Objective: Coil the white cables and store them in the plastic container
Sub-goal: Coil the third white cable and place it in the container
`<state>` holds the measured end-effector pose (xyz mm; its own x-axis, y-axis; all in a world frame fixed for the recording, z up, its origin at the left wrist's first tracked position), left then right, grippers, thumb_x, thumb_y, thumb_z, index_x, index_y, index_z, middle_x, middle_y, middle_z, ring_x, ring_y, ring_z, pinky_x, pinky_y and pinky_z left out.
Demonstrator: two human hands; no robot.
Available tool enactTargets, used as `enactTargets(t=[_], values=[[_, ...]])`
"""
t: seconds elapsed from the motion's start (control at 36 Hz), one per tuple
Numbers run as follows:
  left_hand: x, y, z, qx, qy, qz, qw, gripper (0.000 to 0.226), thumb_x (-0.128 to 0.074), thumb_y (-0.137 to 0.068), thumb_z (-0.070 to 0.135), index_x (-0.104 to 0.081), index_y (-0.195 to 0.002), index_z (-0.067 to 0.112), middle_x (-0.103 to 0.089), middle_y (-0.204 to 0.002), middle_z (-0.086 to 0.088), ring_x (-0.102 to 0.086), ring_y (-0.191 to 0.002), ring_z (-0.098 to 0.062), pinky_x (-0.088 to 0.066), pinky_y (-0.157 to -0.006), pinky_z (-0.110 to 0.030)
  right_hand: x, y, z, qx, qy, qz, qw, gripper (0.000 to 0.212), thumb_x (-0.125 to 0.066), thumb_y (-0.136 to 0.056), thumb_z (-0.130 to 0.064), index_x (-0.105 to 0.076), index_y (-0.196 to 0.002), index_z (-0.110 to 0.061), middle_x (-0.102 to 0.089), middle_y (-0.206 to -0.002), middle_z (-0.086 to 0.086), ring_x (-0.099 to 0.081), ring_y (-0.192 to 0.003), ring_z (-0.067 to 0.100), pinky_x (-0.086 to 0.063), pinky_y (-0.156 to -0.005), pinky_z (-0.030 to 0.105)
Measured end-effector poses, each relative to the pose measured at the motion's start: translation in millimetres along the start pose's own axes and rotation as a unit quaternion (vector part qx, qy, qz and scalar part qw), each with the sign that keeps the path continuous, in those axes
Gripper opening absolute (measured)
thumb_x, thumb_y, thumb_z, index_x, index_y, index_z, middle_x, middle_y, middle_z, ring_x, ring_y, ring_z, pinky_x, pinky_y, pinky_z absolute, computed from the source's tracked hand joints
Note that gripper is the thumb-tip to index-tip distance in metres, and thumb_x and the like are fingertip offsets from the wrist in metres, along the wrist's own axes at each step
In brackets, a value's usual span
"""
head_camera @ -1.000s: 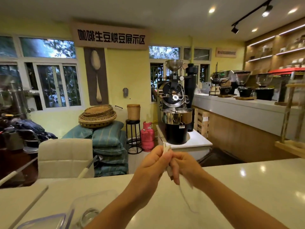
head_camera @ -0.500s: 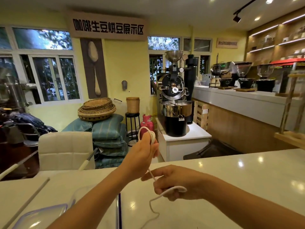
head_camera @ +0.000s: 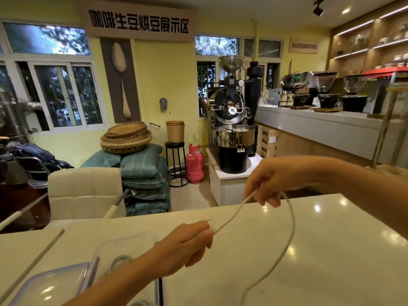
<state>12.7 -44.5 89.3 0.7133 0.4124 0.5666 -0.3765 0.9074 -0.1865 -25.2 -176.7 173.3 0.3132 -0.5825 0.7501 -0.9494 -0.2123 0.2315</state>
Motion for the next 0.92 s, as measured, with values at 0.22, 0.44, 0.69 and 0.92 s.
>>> enactTargets(t=[0.22, 0.44, 0.69, 0.92], values=[[3, 9, 58, -0.087, 0.224, -0.022, 0.970, 0.028, -0.040, -0.083, 0.043, -0.055, -0.062, 0.031, -0.052, -0.039, 0.009, -0.043, -0.038, -0.003, -0.042, -0.060, -0.021, 31, -6, 13, 0.066, -0.100, 0.173, 0.978, 0.019, -0.057, -0.083, -0.007, -0.067, -0.074, -0.020, -0.067, -0.058, -0.007, -0.055, -0.041, 0.004, -0.049, -0.045, 0.013], [15, -2, 103, -0.181, 0.312, 0.013, 0.932, 0.029, -0.036, -0.080, 0.041, -0.058, -0.065, 0.028, -0.056, -0.044, 0.008, -0.052, -0.042, -0.007, -0.048, -0.056, -0.018, -12, -40, 20, 0.119, -0.169, 0.289, 0.935, 0.032, -0.055, -0.085, -0.006, -0.063, -0.064, -0.028, -0.059, -0.041, -0.016, -0.042, -0.033, 0.000, -0.033, -0.038, 0.006], [56, -21, 78, -0.154, 0.137, 0.198, 0.958, 0.024, -0.029, -0.084, 0.035, -0.042, -0.080, 0.015, -0.061, -0.057, 0.002, -0.055, -0.054, -0.002, -0.047, -0.058, -0.010, -78, -64, 8, 0.119, -0.144, 0.248, 0.951, 0.021, -0.045, -0.092, -0.014, -0.064, -0.089, -0.008, -0.053, -0.060, -0.010, -0.048, -0.046, -0.005, -0.040, -0.050, 0.006], [61, -34, 46, -0.112, -0.009, 0.272, 0.956, 0.020, -0.027, -0.095, 0.017, -0.035, -0.078, 0.022, -0.053, -0.063, 0.002, -0.052, -0.054, 0.002, -0.043, -0.060, -0.006, -91, -63, -3, 0.088, -0.152, 0.172, 0.969, 0.025, -0.036, -0.096, -0.019, -0.057, -0.083, -0.024, -0.048, -0.058, -0.008, -0.045, -0.044, -0.001, -0.038, -0.049, 0.009]])
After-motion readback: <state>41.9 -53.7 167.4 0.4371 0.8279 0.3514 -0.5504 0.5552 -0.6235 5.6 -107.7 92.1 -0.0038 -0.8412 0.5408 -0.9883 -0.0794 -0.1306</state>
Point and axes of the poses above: each hand's wrist, its own y-axis away from the middle knuckle, its own x-axis out of the back of the hand, z = x × y, the point moved 8 cm from there along -y, towards the middle knuckle
